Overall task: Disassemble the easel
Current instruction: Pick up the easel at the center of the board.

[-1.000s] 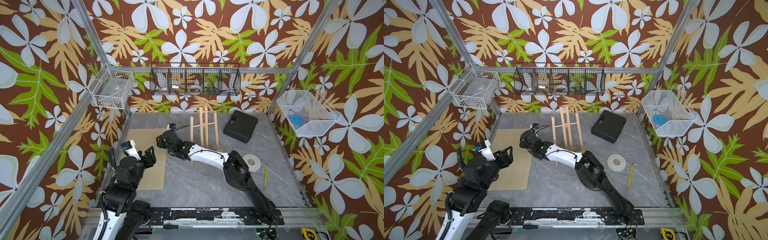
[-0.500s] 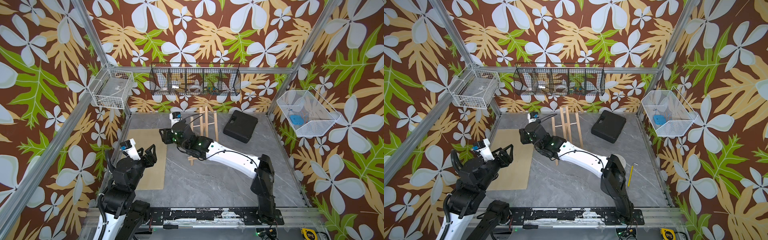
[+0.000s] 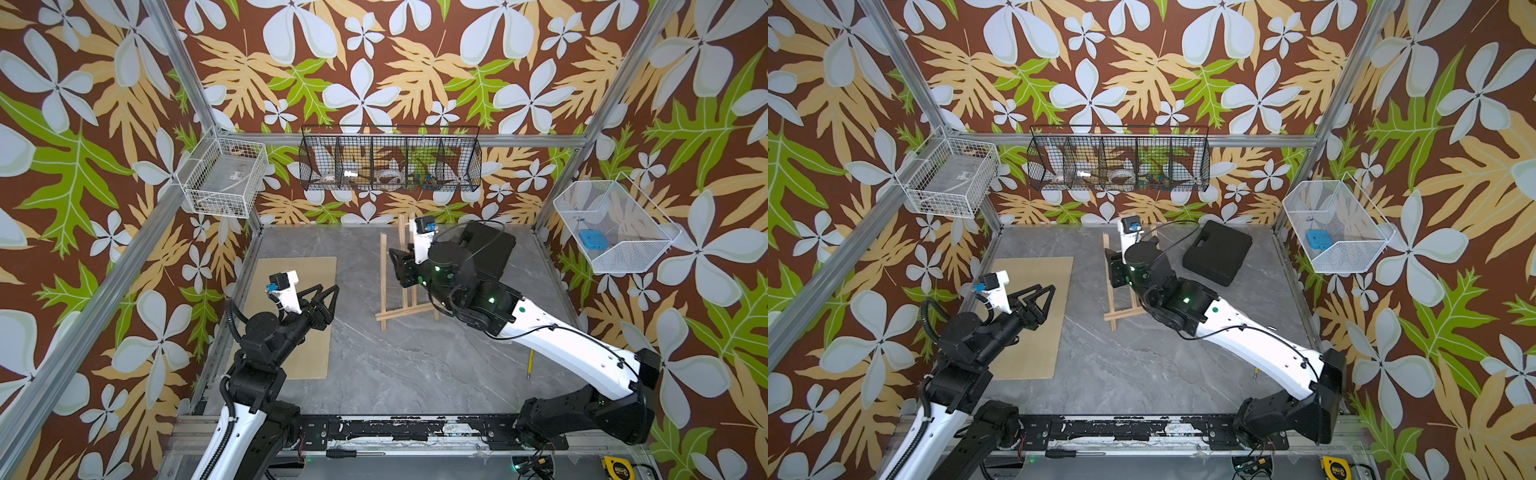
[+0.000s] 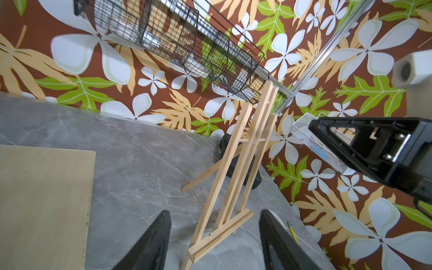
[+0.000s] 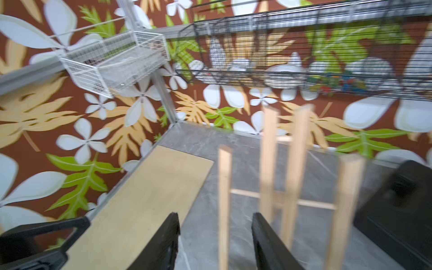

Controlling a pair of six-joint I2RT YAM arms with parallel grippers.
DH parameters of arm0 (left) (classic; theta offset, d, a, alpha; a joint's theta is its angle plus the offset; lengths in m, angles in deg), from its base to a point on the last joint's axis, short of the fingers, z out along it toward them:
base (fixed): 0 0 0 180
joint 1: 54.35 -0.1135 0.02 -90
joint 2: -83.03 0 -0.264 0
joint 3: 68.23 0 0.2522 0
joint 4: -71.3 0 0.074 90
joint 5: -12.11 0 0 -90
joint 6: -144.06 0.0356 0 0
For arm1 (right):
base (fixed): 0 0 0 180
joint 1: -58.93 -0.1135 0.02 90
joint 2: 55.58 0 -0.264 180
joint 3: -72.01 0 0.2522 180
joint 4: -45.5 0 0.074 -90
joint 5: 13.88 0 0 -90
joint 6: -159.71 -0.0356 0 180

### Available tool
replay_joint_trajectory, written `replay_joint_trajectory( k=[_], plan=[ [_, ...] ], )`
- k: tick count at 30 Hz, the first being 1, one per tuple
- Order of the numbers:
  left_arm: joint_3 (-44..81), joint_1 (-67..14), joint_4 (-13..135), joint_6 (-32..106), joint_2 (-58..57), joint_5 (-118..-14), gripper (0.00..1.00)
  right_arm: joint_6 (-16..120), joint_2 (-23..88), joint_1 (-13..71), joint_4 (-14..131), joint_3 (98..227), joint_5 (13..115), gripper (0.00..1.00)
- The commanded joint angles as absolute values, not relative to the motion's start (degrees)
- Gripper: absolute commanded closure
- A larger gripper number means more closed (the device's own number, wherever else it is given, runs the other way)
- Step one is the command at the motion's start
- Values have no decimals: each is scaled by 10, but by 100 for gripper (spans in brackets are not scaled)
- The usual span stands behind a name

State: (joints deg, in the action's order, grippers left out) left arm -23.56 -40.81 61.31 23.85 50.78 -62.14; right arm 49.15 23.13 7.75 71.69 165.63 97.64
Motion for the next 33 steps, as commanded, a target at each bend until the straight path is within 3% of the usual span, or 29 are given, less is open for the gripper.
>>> replay_joint_trajectory(
  k=[1,8,17,25,28,33],
  plan=[
    [-247,-400,718,197,467,-572,40,501,185,122,743,1603,985,48],
    [-262,-345,801,205,355,-585,40,507,148,264,709,1475,863,44],
    [-264,-344,875,184,284,-588,40,577,235,272,657,1468,876,39],
    [-271,-344,847,196,308,-594,40,592,309,272,607,1488,891,40],
    [-274,-344,825,210,320,-606,39,598,323,272,596,1491,892,44],
    [-294,-344,841,190,327,-609,39,623,325,272,587,1484,905,67]
  ],
)
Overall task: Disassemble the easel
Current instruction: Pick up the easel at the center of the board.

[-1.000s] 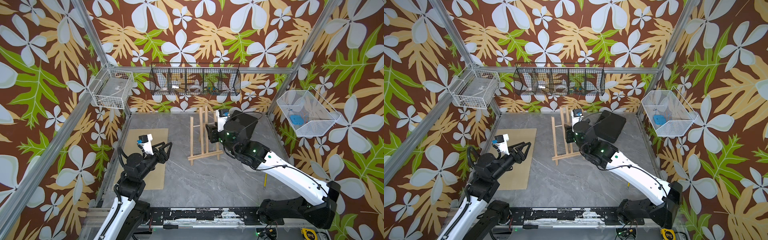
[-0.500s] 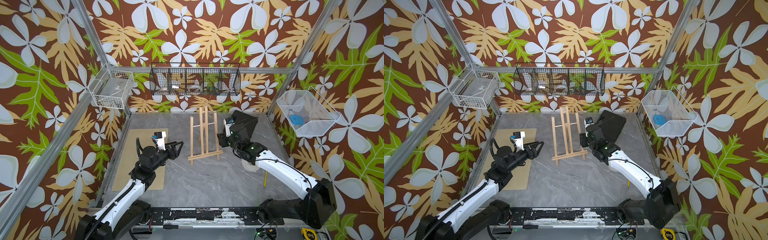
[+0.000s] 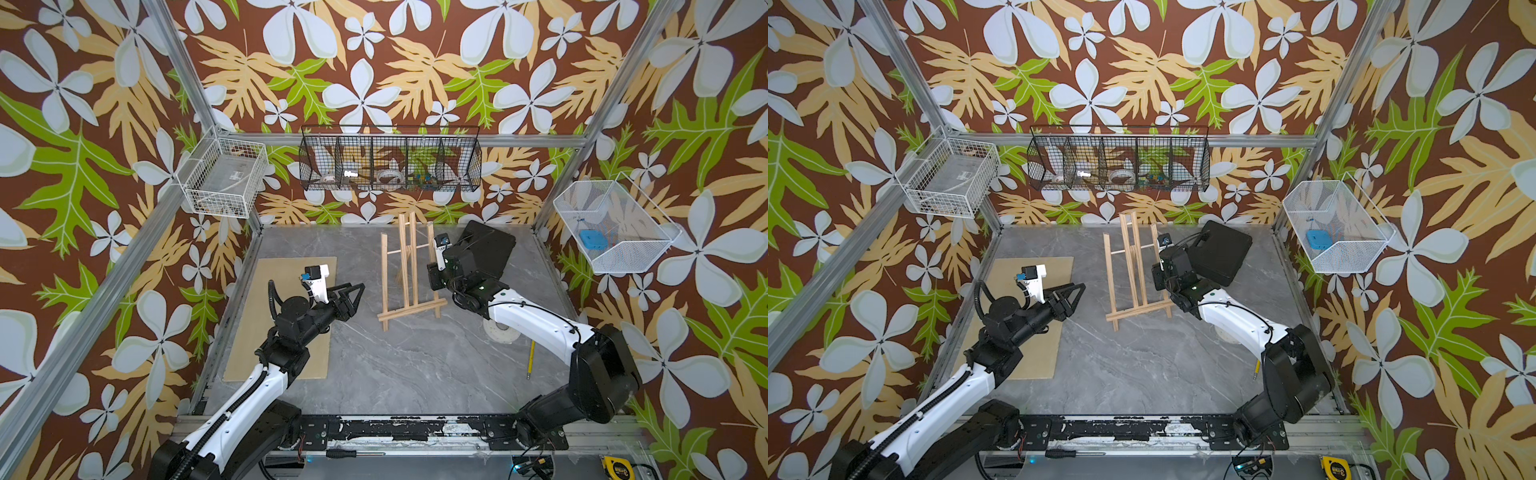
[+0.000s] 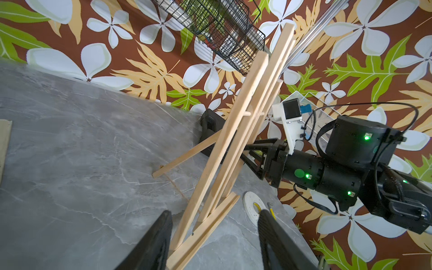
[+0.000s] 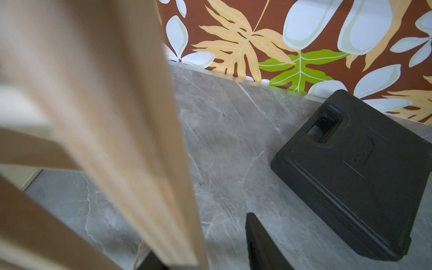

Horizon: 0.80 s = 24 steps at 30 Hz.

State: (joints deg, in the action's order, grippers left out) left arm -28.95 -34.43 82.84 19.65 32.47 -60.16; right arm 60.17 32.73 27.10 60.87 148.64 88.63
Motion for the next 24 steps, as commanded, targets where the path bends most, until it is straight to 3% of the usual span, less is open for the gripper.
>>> replay_joint_trajectory(
  k=[1,12,24],
  plan=[
    [-295,-343,840,187,328,-609,39,633,320,270,582,1479,906,72],
    [-284,-344,802,216,341,-627,39,707,270,271,565,1459,879,99],
    [-146,-346,668,205,289,-637,39,720,215,238,576,1494,733,100]
  ],
)
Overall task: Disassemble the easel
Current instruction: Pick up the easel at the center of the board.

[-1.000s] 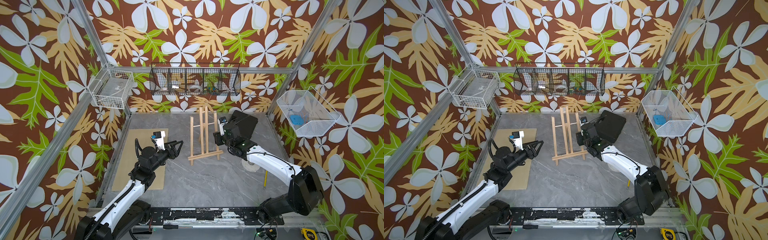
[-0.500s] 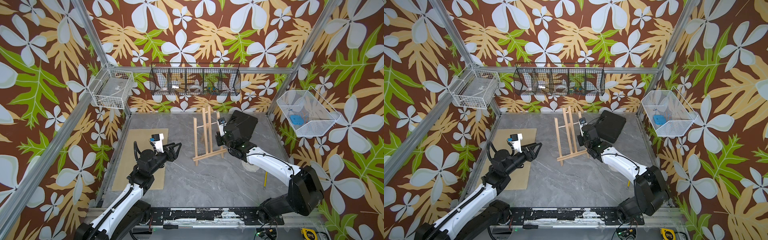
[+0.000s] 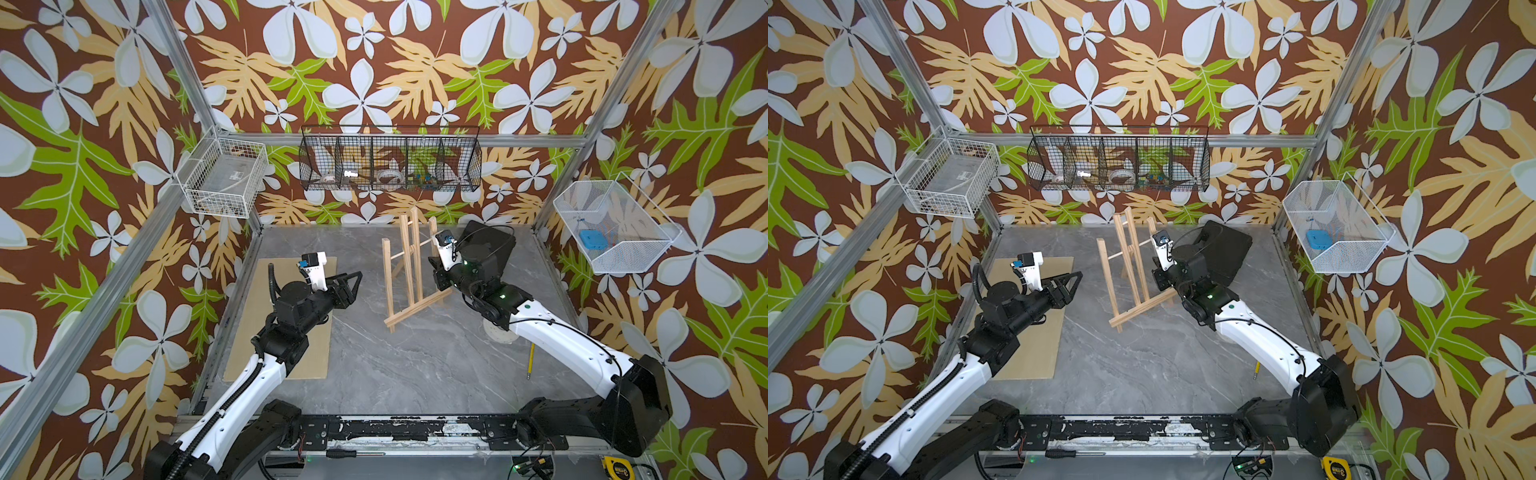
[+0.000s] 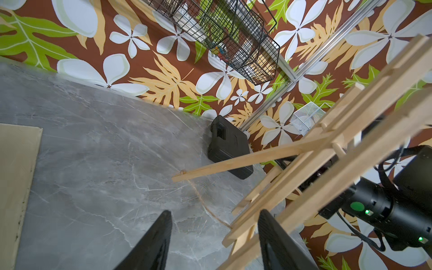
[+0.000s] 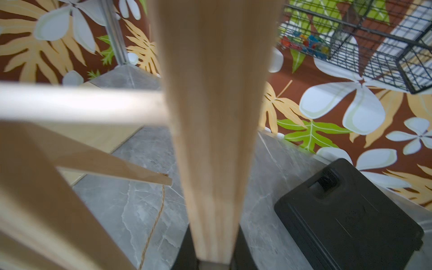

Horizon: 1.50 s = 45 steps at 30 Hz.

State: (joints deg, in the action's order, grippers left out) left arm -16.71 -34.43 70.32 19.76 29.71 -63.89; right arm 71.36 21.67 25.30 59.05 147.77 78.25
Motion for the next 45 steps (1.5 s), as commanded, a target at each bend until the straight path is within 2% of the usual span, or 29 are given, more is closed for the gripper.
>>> replay_joint_trajectory(
  k=[1,10,22,45],
  plan=[
    [-137,-347,668,204,282,-634,40,725,217,229,584,1504,729,100],
    [-115,-351,673,169,227,-597,51,687,241,191,569,1535,676,100],
    [-166,-350,748,121,215,-554,65,658,251,187,546,1540,660,100],
    [-192,-324,770,78,209,-515,66,639,270,187,523,1558,671,100]
  ],
)
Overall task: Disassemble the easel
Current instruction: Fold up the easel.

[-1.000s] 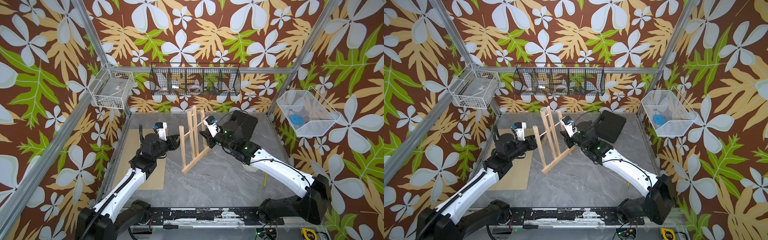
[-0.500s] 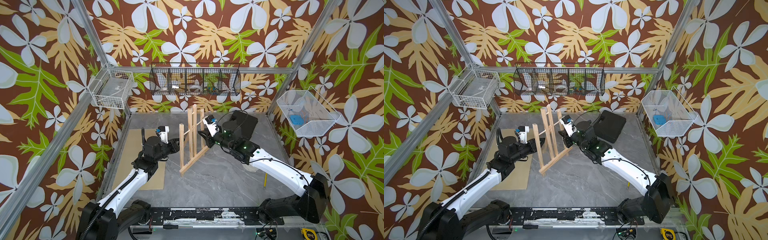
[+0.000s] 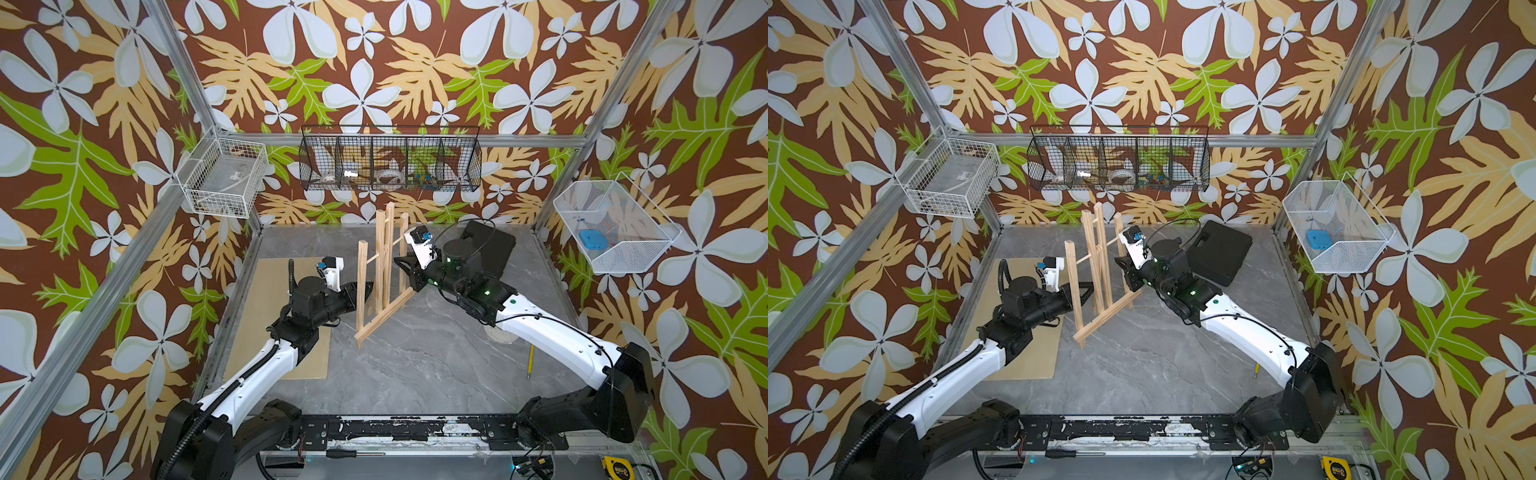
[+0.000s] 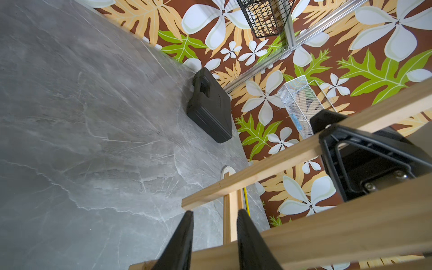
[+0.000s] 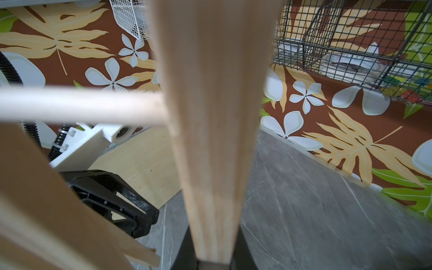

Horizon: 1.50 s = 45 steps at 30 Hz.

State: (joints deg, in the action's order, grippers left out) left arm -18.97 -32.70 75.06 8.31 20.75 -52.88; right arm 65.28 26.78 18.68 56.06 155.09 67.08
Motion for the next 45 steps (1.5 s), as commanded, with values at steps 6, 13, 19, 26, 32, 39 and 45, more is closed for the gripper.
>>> replay_joint_trajectory(
  k=[6,13,19,26,32,39,45],
  plan=[
    [-195,-318,770,77,211,-511,66,636,276,186,522,1565,668,100],
    [-194,-312,771,79,211,-503,66,628,281,186,519,1570,668,100],
    [-191,-296,781,78,200,-497,66,617,280,186,507,1564,672,100],
    [-187,-285,789,77,193,-493,66,604,280,187,507,1562,691,100],
    [-186,-278,797,79,189,-485,66,592,279,186,512,1564,715,100],
    [-162,-290,719,167,225,-529,40,586,270,187,557,1578,774,100],
    [-152,-384,648,212,285,-532,33,561,259,191,618,1591,830,100]
  ],
)
